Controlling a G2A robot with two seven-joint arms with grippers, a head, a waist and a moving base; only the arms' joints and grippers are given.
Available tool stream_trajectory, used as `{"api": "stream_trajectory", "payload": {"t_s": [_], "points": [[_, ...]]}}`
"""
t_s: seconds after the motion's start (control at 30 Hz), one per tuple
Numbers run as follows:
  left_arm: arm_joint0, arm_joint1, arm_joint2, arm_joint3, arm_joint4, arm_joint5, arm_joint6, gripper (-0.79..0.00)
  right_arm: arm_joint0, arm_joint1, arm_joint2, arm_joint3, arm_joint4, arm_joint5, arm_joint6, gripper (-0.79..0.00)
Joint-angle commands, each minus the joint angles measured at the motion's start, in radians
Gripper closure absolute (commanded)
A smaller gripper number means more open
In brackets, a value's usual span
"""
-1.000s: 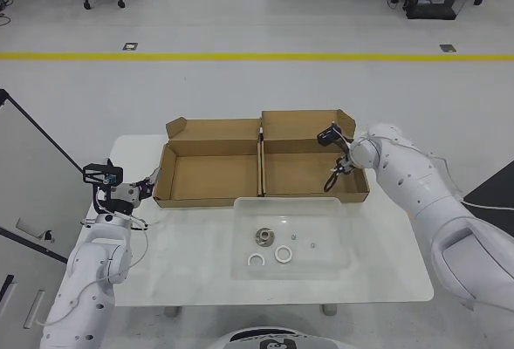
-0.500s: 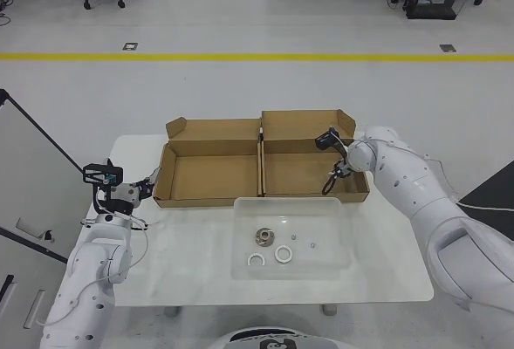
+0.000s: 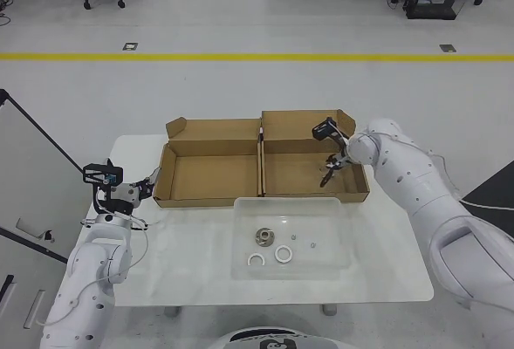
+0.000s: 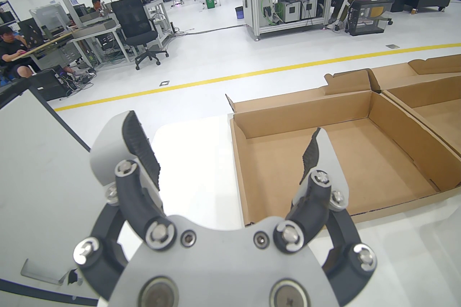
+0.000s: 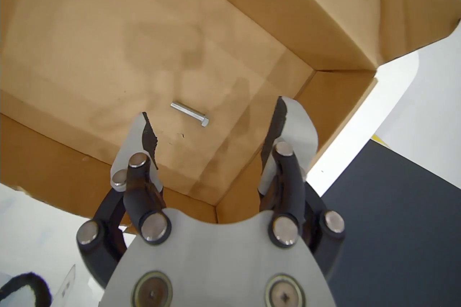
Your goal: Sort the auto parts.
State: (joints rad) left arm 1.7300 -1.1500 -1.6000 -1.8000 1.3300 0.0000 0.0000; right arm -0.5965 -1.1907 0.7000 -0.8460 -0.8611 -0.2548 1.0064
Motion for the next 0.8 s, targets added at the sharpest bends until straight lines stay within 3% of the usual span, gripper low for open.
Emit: {"api": "stream_trajectory", "payload": {"t_s": [0.0,0.3,0.57,0.77], "points": [[0.000,0.000,0.000,0.000,0.000,0.000,0.000,-0.785,-0.004,0.008,0.017,-0.035,-0.001,-0.009,0.005,-0.785],[0.000,0.000,0.000,0.000,0.000,0.000,0.000,-0.785,-0.089,0.077,0.162,-0.349,0.029,-0.087,0.107,-0.785],[0.000,0.000,0.000,0.000,0.000,0.000,0.000,-0.785,-0.251,0.149,0.340,-0.712,0.107,-0.158,0.284,-0.785],[0.000,0.000,0.000,0.000,0.000,0.000,0.000,-0.785,-0.356,0.185,0.400,-0.887,0.146,-0.183,0.376,-0.785]]}}
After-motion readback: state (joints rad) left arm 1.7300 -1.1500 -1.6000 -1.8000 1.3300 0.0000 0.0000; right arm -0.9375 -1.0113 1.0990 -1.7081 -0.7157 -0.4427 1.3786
